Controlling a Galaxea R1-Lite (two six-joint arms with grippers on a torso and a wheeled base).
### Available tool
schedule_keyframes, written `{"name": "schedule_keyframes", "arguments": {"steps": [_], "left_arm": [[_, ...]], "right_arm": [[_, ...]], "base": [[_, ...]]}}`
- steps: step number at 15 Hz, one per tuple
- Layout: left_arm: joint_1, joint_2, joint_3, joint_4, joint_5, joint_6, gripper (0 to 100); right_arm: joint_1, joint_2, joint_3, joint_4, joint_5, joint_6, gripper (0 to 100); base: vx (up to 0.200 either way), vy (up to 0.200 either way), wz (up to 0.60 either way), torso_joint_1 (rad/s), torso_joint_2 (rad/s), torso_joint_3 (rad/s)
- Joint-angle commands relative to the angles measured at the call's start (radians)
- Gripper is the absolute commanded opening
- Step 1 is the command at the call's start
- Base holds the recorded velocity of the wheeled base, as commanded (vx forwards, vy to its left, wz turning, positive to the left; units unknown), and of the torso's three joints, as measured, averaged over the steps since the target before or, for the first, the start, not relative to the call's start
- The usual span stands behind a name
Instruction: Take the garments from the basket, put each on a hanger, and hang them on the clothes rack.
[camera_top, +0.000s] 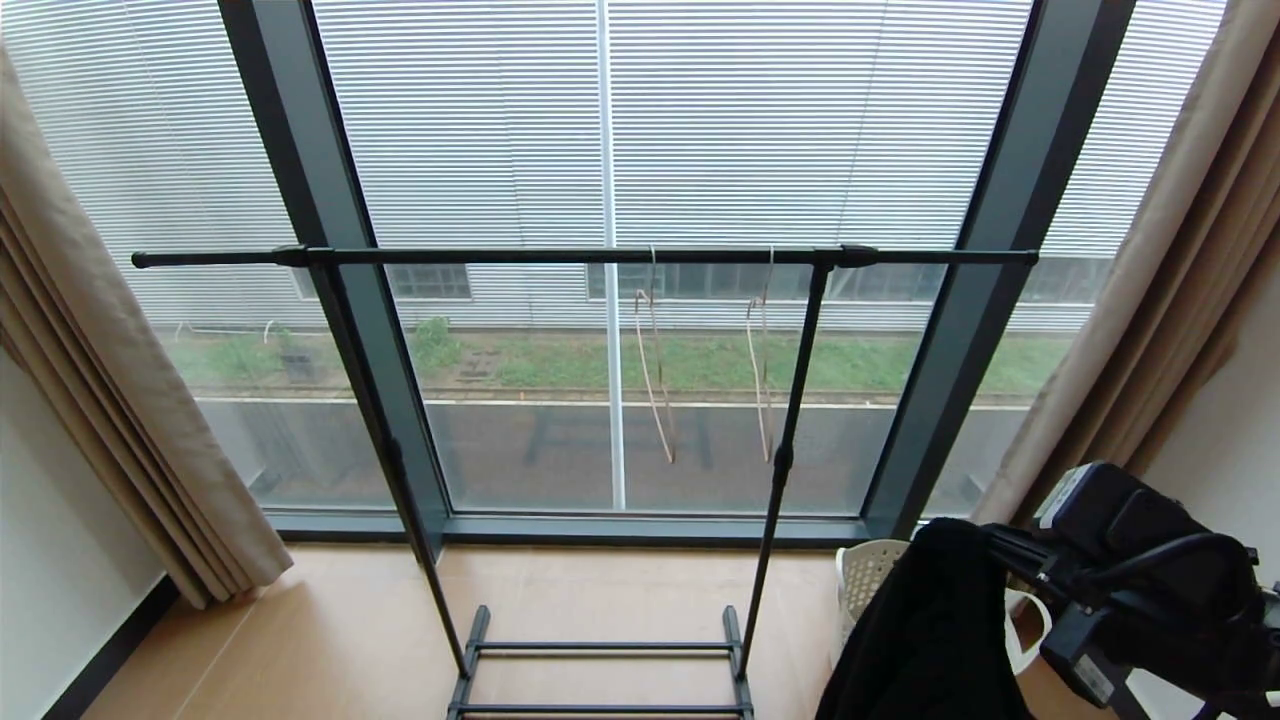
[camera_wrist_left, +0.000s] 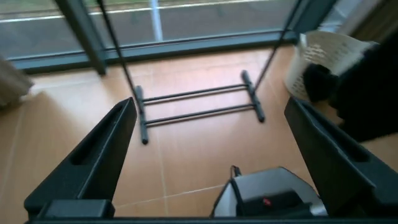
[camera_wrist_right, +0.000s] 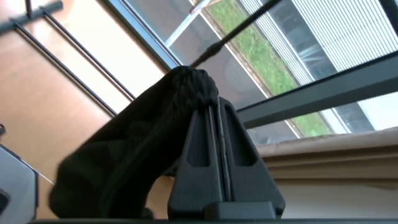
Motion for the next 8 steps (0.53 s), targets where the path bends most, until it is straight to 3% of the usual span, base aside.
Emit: {"name": "schedule_keyframes", "arguments": {"steps": [1, 2, 5, 8], "left_arm": [[-0.118, 0.173, -0.073, -0.013, -0.103, -0.028, 100], [-0.146, 0.271, -0.106, -0.043, -0.142, -0.050, 100], [-0.158, 0.687, -0.185, -0.301, -0.148, -0.076, 100], [-0.186, 0.876, -0.208, -0.464, -0.145, -0.134, 100]], "right_arm": [[0.020, 0.029, -0.006, -0.004, -0.001, 0.032, 0], [0.034, 0.056, -0.038, -0.004, -0.004, 0.056, 0], [0.074, 0.185, -0.204, 0.015, -0.039, 0.067, 0], [0.098, 0.309, -0.344, 0.024, -0.097, 0.093, 0]], "base": [[0.000, 0.000, 0.00, 0.000, 0.00, 0.000], [0.000, 0.000, 0.00, 0.000, 0.00, 0.000], [0.000, 0.000, 0.00, 0.000, 0.00, 0.000], [0.000, 0.000, 0.00, 0.000, 0.00, 0.000]]}}
